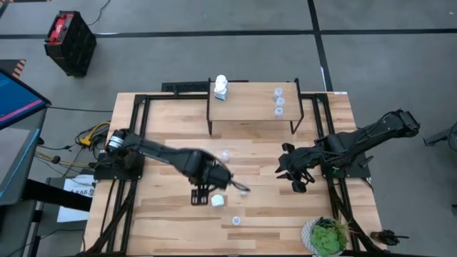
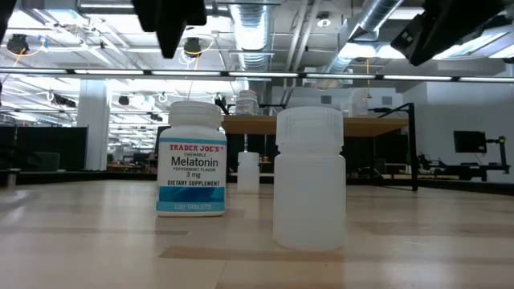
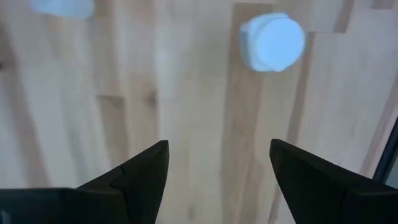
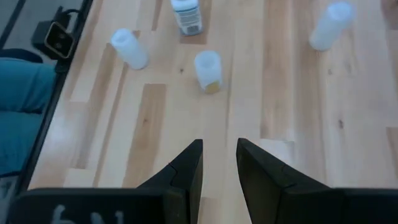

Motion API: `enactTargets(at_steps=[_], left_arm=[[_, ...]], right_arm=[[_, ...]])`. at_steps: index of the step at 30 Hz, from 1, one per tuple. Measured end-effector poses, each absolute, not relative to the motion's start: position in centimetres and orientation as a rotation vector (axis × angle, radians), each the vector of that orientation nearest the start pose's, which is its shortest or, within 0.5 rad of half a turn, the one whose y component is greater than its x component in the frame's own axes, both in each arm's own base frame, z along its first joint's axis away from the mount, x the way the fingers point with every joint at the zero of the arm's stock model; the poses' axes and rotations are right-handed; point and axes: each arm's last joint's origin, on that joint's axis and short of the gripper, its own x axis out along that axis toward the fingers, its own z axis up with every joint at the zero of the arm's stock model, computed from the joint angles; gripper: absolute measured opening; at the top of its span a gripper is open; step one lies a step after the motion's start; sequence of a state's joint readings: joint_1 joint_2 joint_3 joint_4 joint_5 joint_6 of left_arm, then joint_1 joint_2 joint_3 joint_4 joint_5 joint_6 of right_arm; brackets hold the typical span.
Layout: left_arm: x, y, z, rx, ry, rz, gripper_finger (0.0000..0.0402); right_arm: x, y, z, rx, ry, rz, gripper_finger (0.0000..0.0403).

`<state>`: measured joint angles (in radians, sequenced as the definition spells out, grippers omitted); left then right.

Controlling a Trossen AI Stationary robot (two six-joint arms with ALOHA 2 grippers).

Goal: Pick and place medicine bottles onto shelf by color
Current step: Put the white blue pill bottle on the shelf aligned with the other white blue pill bottles

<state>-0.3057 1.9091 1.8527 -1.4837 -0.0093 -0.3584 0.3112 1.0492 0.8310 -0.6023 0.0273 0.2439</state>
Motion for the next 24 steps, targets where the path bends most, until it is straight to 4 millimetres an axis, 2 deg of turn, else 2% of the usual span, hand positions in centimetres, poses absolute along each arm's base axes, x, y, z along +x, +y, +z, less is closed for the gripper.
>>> enactTargets(at_steps=[5, 9, 18, 24], left_arm=[[34.3, -13.9, 27.9, -0.033, 1.450, 0.007, 0.0264], [34.1, -15.7, 25.7, -0.018, 1.386, 0.050, 0.0264], [32.6, -18.3, 21.6, -0.048, 1.287, 0.179, 0.0264], [32.5, -18.6, 19.5, -0.056, 1.195, 0.232, 0.0264]], right_arm=[[19.3, 7.5, 26.6, 0.075, 0.846, 0.220, 0.0120], [18.9, 8.5, 26.6, 0.080, 0.852, 0.255, 0.0120], [18.3, 9.9, 26.7, 0.070, 0.854, 0.318, 0.0120], [18.2, 10.2, 26.7, 0.066, 0.846, 0.309, 0.0120]])
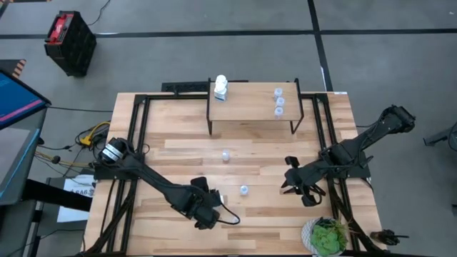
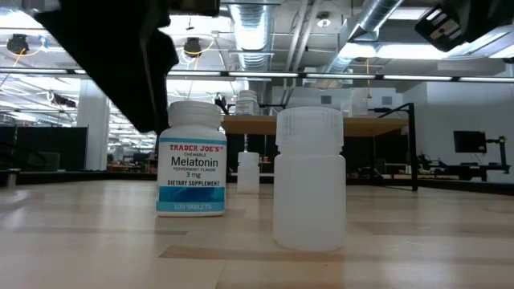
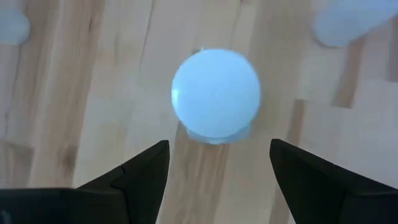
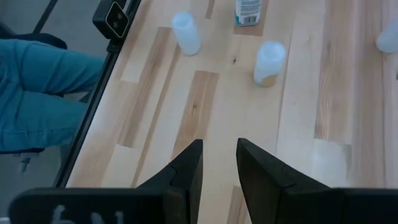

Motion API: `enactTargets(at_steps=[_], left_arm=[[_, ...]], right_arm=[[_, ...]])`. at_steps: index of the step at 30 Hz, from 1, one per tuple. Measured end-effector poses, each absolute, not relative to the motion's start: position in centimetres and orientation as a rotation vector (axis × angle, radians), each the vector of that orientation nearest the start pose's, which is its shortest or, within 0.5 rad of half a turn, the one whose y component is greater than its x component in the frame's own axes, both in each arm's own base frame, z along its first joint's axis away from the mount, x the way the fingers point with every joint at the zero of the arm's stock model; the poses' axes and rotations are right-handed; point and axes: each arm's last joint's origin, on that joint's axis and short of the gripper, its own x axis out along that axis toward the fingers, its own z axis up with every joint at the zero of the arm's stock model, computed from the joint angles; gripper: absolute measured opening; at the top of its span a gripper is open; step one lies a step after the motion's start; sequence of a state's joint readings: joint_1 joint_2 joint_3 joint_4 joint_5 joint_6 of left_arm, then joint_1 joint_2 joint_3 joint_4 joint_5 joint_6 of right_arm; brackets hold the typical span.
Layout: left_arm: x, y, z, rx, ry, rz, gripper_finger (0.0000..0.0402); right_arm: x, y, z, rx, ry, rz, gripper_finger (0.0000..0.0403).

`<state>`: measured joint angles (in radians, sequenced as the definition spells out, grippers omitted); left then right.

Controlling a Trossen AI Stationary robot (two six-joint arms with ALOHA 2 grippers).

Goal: Pick and place medicine bottles onto shelf by color
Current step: Put the white blue pill bottle on the shelf aligned with the other white blue pill bottles

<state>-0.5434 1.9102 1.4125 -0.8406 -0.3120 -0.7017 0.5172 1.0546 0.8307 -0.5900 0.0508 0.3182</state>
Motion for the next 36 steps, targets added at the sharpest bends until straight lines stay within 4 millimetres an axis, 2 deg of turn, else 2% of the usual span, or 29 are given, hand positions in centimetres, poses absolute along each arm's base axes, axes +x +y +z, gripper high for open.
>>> enactTargets(at_steps=[6, 14, 22, 25, 28, 30, 33, 36], left_arm=[[32.5, -18.2, 18.5, -0.045, 1.144, 0.268, 0.0264], [33.9, -18.2, 18.6, -0.052, 1.037, 0.187, 0.0264], [34.2, -17.4, 18.6, -0.069, 1.057, 0.186, 0.0262], [34.3, -17.4, 18.5, -0.088, 1.078, 0.164, 0.0243], [34.3, -17.4, 18.5, -0.070, 1.081, 0.148, 0.0207], [34.5, -17.3, 18.9, -0.041, 1.082, 0.122, 0.0177], [35.3, -17.2, 20.7, 0.009, 1.082, 0.021, 0.0141], [36.0, -16.0, 23.2, 0.086, 1.111, -0.055, 0.0140]], right_arm=[[18.2, 10.2, 26.7, 0.090, 0.850, 0.297, 0.0120], [18.2, 10.2, 26.7, 0.089, 0.851, 0.297, 0.0120], [18.2, 10.2, 26.7, 0.088, 0.851, 0.297, 0.0120], [18.2, 10.2, 26.7, 0.087, 0.850, 0.297, 0.0120], [18.2, 10.2, 26.7, 0.085, 0.850, 0.297, 0.0120], [18.2, 10.2, 26.7, 0.085, 0.850, 0.297, 0.0120], [18.2, 10.1, 26.7, 0.085, 0.851, 0.296, 0.0120], [18.2, 10.1, 26.7, 0.085, 0.851, 0.296, 0.0120]])
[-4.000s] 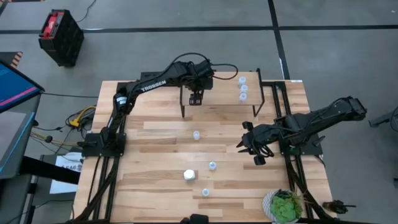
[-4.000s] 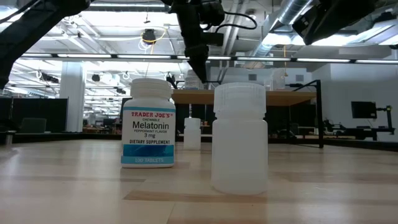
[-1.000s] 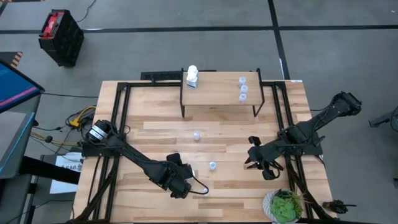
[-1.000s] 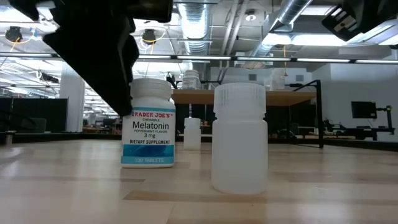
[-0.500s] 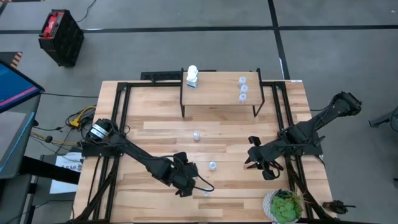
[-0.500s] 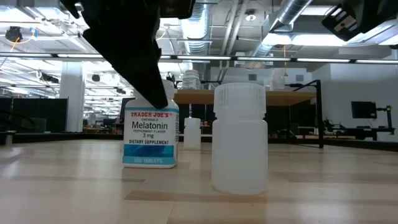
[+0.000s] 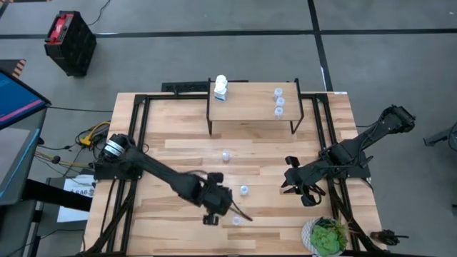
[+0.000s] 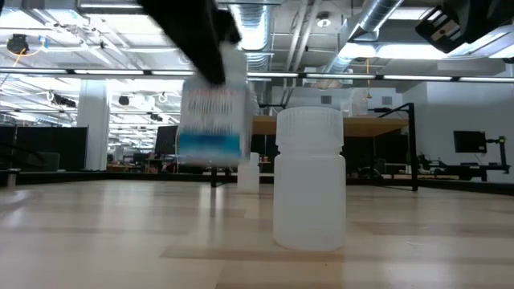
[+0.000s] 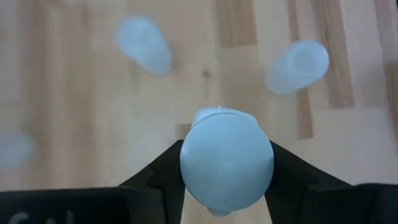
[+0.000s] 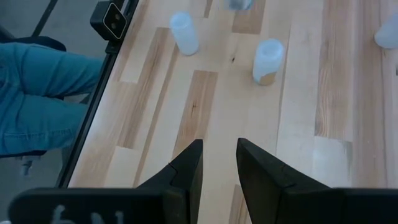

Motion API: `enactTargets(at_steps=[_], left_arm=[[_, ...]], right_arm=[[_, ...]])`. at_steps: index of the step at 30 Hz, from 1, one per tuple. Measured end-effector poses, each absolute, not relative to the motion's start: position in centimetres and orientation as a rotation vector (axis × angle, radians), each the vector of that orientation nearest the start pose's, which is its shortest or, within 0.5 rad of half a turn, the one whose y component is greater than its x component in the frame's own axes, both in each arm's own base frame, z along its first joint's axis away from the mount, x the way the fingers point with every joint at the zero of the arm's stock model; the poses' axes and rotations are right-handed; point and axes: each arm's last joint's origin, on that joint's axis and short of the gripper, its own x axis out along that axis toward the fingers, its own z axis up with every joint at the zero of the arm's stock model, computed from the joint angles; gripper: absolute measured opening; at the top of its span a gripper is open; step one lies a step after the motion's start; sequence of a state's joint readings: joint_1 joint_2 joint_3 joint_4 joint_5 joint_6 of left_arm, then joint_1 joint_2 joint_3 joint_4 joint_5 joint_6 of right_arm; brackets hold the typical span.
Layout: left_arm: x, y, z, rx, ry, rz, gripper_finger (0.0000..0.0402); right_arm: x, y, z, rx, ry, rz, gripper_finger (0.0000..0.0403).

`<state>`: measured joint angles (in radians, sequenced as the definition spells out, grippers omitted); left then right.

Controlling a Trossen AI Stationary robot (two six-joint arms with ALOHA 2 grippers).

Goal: Pick and place medicine bottles onto shelf by color
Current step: Put the white blue pill bottle on the shelf aligned with the other white blue pill bottles

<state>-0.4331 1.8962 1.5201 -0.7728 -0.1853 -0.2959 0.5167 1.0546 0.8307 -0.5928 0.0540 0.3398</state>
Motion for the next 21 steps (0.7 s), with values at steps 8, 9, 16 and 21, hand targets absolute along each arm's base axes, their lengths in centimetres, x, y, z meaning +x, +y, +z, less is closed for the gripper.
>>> enactTargets(at_steps=[8, 9, 16, 21], left_arm=[[35.8, -8.2, 32.4, 0.246, 1.127, -0.004, 0.0157], [35.6, -6.9, 33.2, 0.247, 1.125, 0.011, 0.0158], [34.3, 2.4, 36.1, 0.154, 1.072, 0.036, 0.0142], [33.5, 7.5, 36.2, 0.101, 1.067, 0.047, 0.0157]], right_arm=[[18.1, 10.1, 26.6, 0.084, 0.855, 0.294, 0.0120], [18.1, 10.1, 26.6, 0.083, 0.856, 0.294, 0.0120], [18.1, 10.1, 26.6, 0.083, 0.857, 0.294, 0.0120], [18.1, 10.1, 26.6, 0.083, 0.857, 0.294, 0.0120]])
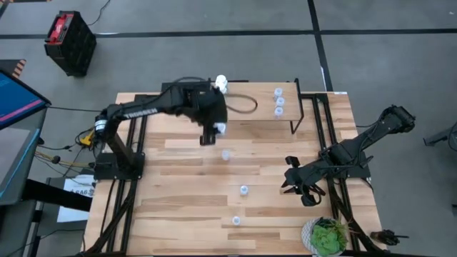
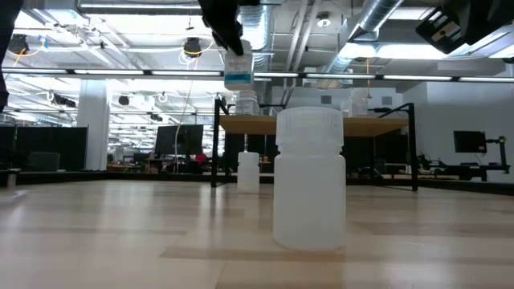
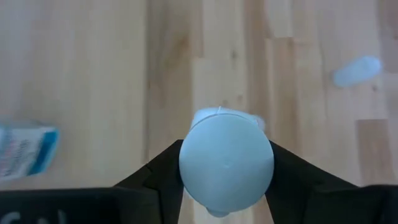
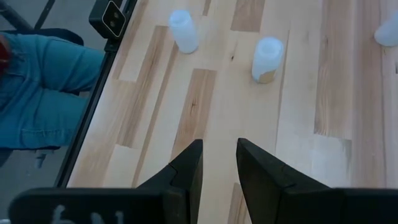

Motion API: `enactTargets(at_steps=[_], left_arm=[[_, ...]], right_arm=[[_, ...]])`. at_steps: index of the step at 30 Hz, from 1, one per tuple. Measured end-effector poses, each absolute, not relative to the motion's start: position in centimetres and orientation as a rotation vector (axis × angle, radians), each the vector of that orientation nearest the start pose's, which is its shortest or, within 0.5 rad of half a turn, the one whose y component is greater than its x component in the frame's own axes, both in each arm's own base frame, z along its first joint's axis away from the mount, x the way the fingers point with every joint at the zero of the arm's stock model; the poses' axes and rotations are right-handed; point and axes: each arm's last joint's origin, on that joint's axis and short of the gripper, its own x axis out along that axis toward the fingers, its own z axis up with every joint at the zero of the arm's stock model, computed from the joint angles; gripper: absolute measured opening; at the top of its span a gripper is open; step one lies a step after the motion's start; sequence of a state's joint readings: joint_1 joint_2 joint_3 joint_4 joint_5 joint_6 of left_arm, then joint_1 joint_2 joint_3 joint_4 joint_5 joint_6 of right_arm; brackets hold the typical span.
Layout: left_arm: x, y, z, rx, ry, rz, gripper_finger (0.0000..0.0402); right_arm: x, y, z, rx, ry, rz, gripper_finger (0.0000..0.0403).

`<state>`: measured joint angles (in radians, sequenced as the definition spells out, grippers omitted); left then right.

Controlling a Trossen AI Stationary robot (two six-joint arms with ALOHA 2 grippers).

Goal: Pick and place medicine bottles onto shelf by color
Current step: Put the white blue pill bottle on the shelf aligned with the other white blue pill bottles

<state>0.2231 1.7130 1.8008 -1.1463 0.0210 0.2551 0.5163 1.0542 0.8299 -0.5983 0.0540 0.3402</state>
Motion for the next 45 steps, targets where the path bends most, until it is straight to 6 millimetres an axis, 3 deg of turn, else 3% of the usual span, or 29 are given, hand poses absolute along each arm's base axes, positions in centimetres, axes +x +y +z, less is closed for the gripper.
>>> enactTargets(at_steps=[10, 19, 23, 35, 45], left_arm=[[31.9, 14.3, 36.2, 0.111, 1.028, 0.111, 0.0163], [32.6, 17.3, 34.2, 0.087, 1.037, 0.108, 0.0164], [33.3, 17.9, 33.2, 0.099, 1.059, 0.105, 0.0164], [34.4, 18.3, 33.0, 0.135, 1.000, 0.116, 0.0166], [34.3, 18.4, 33.0, 0.137, 1.027, 0.187, 0.0207]], right_arm=[[18.2, 10.0, 26.6, 0.064, 0.839, 0.242, 0.0120], [18.2, 10.0, 26.6, 0.065, 0.838, 0.241, 0.0120], [18.2, 9.9, 26.7, 0.066, 0.838, 0.240, 0.0120], [18.2, 9.9, 26.6, 0.065, 0.838, 0.239, 0.0120], [18.2, 9.9, 26.6, 0.064, 0.840, 0.238, 0.0120]])
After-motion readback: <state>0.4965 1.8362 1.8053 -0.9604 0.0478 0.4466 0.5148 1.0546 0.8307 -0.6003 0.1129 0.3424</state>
